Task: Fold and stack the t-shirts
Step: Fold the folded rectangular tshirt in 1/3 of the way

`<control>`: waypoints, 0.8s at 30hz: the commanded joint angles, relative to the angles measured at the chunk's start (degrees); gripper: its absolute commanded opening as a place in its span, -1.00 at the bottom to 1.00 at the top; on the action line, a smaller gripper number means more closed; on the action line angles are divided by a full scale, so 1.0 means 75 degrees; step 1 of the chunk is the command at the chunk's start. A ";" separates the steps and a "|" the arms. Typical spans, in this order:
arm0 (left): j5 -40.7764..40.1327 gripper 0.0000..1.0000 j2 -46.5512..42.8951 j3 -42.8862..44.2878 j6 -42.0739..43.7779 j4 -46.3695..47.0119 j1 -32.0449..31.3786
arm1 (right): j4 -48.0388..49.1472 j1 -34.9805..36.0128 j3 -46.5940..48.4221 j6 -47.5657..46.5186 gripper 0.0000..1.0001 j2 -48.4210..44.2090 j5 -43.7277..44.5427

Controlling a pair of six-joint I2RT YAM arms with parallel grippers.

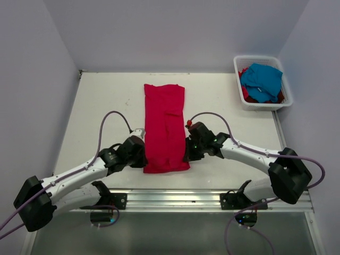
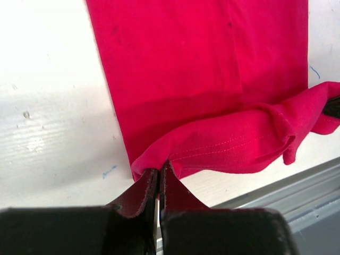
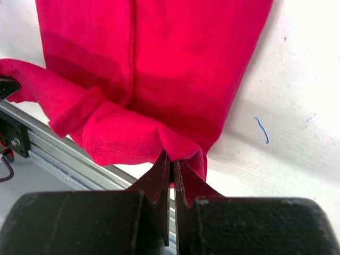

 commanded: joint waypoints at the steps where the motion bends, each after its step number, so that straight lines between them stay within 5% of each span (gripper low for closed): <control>1: -0.0290 -1.00 0.0172 0.0365 0.0455 0.0678 0.0159 | 0.0301 -0.0078 0.0551 -0.0381 -1.00 0.0206 0.0256; 10: -0.0314 -1.00 0.1227 0.1091 0.1123 0.1253 0.0463 | 0.0266 -0.0429 0.1465 -0.0791 -1.00 0.0979 0.0232; 23: 0.0589 -1.00 0.2737 0.1701 0.2095 0.2961 0.2045 | 0.0219 -0.1505 0.3208 -0.1296 -0.97 0.2651 0.0407; 24: 0.0496 -0.32 0.2960 0.1957 0.2224 0.3544 0.2185 | 0.0231 -0.1624 0.3502 -0.1319 -0.68 0.2911 0.0779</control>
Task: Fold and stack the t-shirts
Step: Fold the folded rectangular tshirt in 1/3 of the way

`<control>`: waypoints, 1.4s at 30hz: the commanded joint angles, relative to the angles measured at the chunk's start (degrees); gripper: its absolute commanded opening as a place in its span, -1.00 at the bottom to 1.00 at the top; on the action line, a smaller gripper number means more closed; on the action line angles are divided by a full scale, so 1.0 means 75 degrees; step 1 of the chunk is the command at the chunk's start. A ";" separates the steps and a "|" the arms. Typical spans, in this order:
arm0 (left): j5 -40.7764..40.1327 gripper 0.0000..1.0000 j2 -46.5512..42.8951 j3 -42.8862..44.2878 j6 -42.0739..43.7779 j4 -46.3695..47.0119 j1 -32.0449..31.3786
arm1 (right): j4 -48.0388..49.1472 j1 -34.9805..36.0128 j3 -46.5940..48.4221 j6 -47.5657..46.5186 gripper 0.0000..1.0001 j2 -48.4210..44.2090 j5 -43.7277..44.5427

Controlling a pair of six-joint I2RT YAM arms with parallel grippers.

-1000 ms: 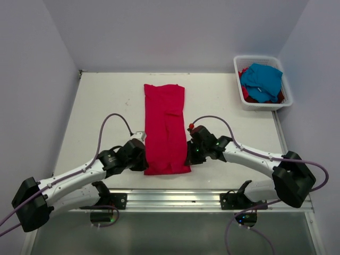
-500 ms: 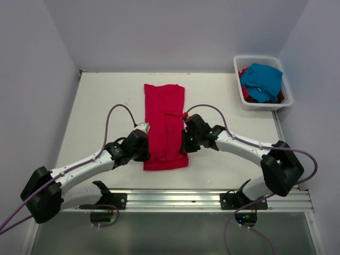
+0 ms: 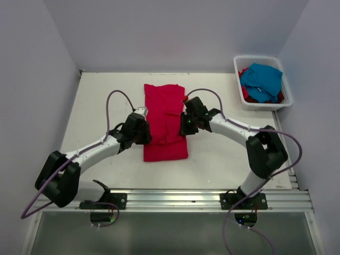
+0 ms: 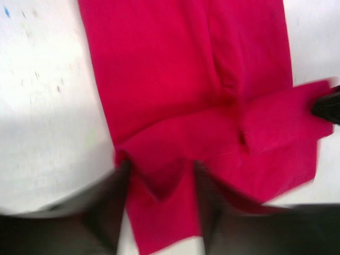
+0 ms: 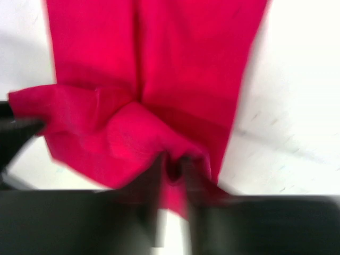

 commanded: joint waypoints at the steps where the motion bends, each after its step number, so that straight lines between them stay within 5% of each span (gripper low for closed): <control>1: 0.0055 0.34 0.0914 0.0753 0.0514 0.2032 0.0777 | 0.0179 -0.0456 0.1601 -0.0299 -0.23 0.0971 0.0808; 2: -0.0108 0.92 0.1058 0.0928 0.0364 0.2477 0.1001 | 0.0144 -0.0584 0.1956 -0.0380 0.29 0.1473 0.0903; 5: -0.0098 1.00 0.0838 0.1375 0.0105 0.2914 0.1507 | -0.0102 -0.0726 0.2768 -0.0381 0.78 0.1783 0.0846; 8: -0.0004 1.00 0.0287 0.1481 0.0220 0.2776 0.1508 | 0.0201 -0.0715 0.2232 -0.0463 0.95 0.1152 0.1021; 12: 0.0381 1.00 -0.0428 0.0897 0.0221 0.2728 0.1508 | 0.0553 -0.0715 0.1423 -0.0569 0.93 0.0343 0.1045; 19: 0.1143 1.00 -0.1765 -0.0195 0.0221 0.2763 0.1496 | 0.0835 -0.0714 0.0461 -0.0616 0.50 -0.0760 0.0928; 20: 0.1481 0.97 -0.1800 -0.0242 0.0279 0.2705 0.1496 | 0.0777 -0.0715 0.0448 -0.0604 0.21 -0.0865 0.0869; 22: 0.1951 0.51 -0.1765 -0.0382 0.0303 0.2705 0.1496 | 0.0706 -0.0703 0.0355 -0.0580 -0.09 -0.0947 0.0741; 23: 0.2324 0.27 -0.1742 -0.0487 0.0292 0.2716 0.1496 | 0.0706 -0.0703 0.0308 -0.0569 -0.61 -0.1017 0.0682; 24: 0.2479 -0.25 -0.1684 -0.0569 0.0280 0.2763 0.1496 | 0.0752 -0.0703 0.0261 -0.0546 -0.93 -0.1053 0.0577; 25: 0.2597 -0.47 -0.1555 -0.0628 0.0280 0.2798 0.1496 | 0.0788 -0.0703 0.0133 -0.0522 -1.00 -0.1076 0.0506; 27: 0.2866 -0.93 -0.1414 -0.0850 0.0268 0.2985 0.1496 | 0.0916 -0.0703 0.0015 -0.0487 -1.00 -0.1077 0.0319; 28: 0.3064 -0.99 -0.1263 -0.0956 0.0268 0.3148 0.1496 | 0.0998 -0.0691 -0.0136 -0.0475 -1.00 -0.1088 0.0040; 36: 0.4412 -1.00 -0.0044 -0.1952 0.0116 0.5807 0.1507 | 0.2344 -0.0726 -0.0489 -0.0171 -1.00 -0.0410 -0.1437; 42: 0.5690 -1.00 0.2284 -0.1954 -0.0504 0.8339 0.1636 | 0.3786 -0.0761 0.0118 0.0415 -1.00 0.0914 -0.3290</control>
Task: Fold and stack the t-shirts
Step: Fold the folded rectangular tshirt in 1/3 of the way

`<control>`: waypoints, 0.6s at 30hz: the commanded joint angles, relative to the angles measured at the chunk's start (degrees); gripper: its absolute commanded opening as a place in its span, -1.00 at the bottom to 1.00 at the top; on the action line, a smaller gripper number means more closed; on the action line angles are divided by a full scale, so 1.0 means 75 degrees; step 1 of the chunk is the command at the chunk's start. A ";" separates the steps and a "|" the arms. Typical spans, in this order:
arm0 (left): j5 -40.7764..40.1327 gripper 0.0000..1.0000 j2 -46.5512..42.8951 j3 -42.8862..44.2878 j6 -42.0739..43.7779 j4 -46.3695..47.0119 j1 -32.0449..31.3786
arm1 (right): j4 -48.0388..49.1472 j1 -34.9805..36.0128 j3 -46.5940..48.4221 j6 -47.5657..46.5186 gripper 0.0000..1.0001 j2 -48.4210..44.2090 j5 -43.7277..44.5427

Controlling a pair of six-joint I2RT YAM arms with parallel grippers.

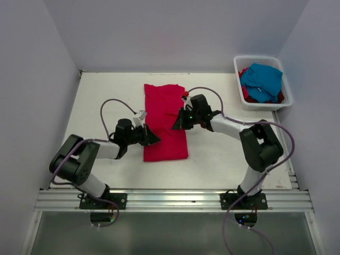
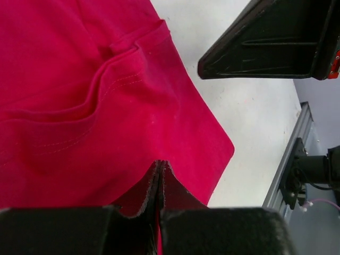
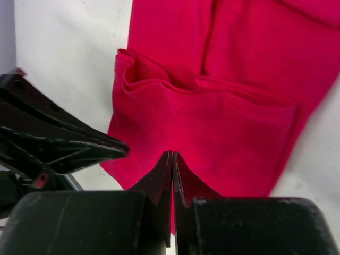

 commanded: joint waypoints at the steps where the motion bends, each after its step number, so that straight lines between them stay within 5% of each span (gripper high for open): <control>1: 0.1133 -1.00 0.1146 0.0154 -0.0444 0.2372 0.0156 | 0.1284 -0.0079 0.0606 0.0517 -1.00 0.0673 -0.1457; 9: 0.1615 -1.00 0.2987 0.0634 -0.0972 0.3639 0.0566 | 0.1333 -0.0302 0.1134 0.0671 -1.00 0.1811 -0.1577; 18: 0.1908 -1.00 0.3329 0.0974 -0.1359 0.4144 0.0941 | 0.0806 -0.0478 0.1415 0.0296 -1.00 0.2502 -0.0816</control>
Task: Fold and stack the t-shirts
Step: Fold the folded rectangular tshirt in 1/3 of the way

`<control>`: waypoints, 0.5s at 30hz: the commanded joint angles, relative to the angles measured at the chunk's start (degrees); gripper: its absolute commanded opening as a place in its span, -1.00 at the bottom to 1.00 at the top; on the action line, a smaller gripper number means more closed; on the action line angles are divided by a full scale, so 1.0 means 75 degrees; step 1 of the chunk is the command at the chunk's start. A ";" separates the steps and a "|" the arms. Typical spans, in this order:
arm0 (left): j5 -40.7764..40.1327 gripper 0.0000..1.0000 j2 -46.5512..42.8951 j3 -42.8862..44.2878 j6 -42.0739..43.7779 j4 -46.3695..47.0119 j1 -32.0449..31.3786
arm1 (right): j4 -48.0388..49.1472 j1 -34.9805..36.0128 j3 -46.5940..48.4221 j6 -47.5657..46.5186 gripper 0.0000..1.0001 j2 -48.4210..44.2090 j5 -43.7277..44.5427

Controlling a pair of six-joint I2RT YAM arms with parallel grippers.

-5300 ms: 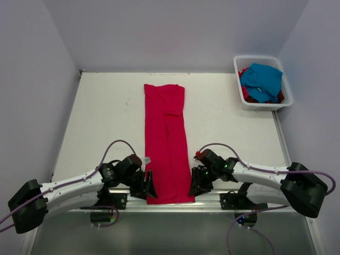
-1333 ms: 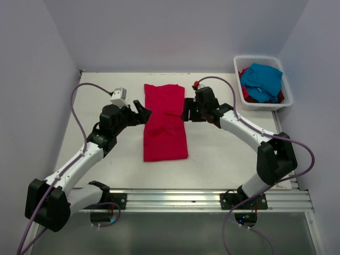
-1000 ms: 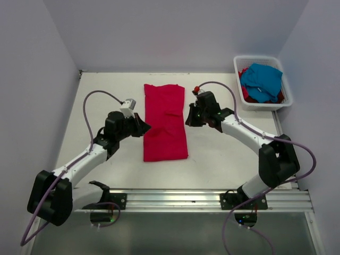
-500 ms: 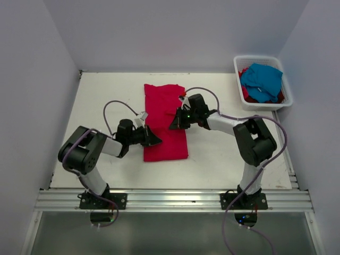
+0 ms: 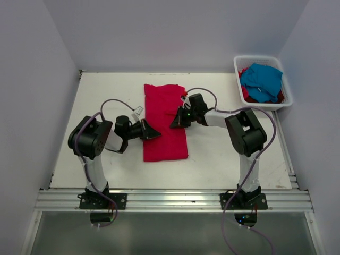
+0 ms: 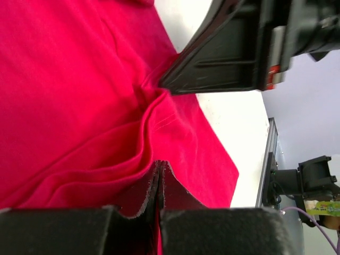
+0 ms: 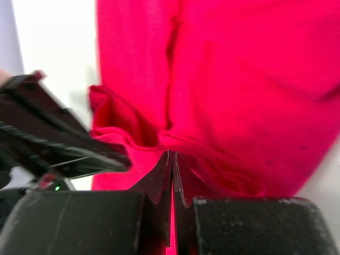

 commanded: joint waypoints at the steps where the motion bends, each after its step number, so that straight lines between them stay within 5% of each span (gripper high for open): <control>1: 0.0244 -1.00 -0.0029 0.0313 -0.0059 0.0731 0.0125 | -0.0236 -0.0053 0.0361 -0.0325 -1.00 0.0212 0.0473; 15: 0.0056 -1.00 0.0463 0.1016 0.0363 -0.0113 0.0266 | -0.2018 -0.0041 0.0115 -0.1403 -1.00 -0.1930 0.4212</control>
